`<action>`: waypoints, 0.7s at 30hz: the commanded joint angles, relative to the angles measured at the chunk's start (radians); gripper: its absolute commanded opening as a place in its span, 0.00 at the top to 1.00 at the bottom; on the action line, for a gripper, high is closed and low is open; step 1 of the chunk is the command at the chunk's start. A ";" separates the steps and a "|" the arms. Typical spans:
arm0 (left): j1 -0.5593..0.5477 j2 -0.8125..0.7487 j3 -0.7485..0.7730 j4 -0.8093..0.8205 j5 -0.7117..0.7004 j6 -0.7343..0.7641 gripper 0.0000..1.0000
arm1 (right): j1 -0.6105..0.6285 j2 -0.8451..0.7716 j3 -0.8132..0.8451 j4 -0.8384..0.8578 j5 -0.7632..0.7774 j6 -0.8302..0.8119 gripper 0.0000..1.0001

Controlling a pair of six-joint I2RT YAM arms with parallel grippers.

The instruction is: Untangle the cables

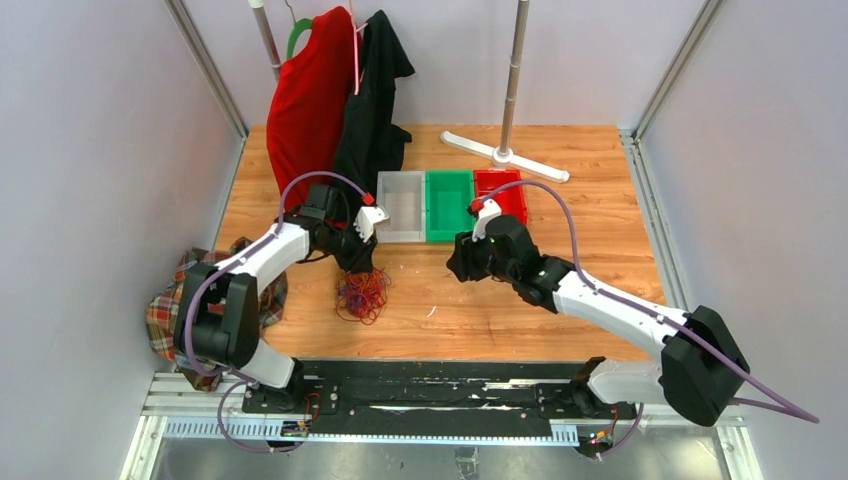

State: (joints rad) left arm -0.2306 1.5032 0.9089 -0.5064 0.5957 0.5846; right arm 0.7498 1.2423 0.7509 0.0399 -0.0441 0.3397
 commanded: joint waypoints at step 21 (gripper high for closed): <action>-0.035 -0.133 0.083 -0.212 0.078 0.088 0.41 | 0.172 0.081 0.073 0.137 0.028 -0.016 0.36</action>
State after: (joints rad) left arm -0.2481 1.2934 1.0080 -0.6811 0.6918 0.5541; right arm 0.9100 1.3762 0.8497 0.1467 -0.0502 0.3248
